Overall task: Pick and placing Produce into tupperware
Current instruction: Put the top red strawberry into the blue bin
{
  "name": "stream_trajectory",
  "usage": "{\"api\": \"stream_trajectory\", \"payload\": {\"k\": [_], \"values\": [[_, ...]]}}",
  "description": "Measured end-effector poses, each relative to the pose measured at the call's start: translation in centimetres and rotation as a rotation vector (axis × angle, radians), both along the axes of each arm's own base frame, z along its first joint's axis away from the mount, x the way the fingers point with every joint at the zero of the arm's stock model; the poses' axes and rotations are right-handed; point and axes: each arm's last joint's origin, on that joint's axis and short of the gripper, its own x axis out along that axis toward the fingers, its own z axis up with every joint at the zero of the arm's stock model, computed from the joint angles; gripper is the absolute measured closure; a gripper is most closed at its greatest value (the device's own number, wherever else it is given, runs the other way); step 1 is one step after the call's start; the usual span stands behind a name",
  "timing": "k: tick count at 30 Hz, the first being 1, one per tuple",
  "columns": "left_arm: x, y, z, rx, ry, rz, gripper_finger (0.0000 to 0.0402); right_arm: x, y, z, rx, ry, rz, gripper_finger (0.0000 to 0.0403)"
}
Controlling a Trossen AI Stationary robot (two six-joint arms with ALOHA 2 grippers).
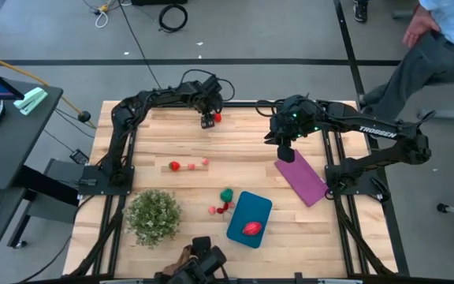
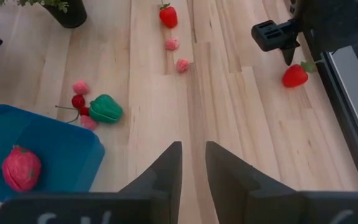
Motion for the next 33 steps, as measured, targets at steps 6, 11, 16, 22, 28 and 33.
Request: {"api": "stream_trajectory", "payload": {"k": [6, 11, 16, 22, 28, 33], "values": [[0.3, -0.4, 0.0, -0.048, -0.047, 0.133, 0.0159, 0.0, 0.0, 0.0, 0.000, 0.000, 0.000, 0.0323], [0.3, -0.4, 0.0, -0.079, -0.078, 0.236, 0.0151, 0.0, 0.0, 0.0, 0.000, 0.000, 0.000, 0.0323], [0.5, -0.5, 0.1, -0.099, -0.108, 0.307, 0.0141, 0.0, 0.0, 0.0, 0.000, 0.000, 0.000, 0.0323], [1.2, -1.1, 0.2, -0.102, -0.137, 0.321, 0.0135, 0.0, 0.0, 0.0, 0.000, 0.000, 0.001, 0.0323], [1.9, -1.7, 0.3, -0.090, -0.163, 0.299, 0.0129, 0.0, 0.0, 0.0, 0.000, 0.000, 0.000, 0.0323], [1.9, -1.1, 0.4, -0.074, -0.193, 0.307, 0.0129, 0.0, 0.0, 0.0, 0.000, 0.000, 0.001, 0.0323]]}}
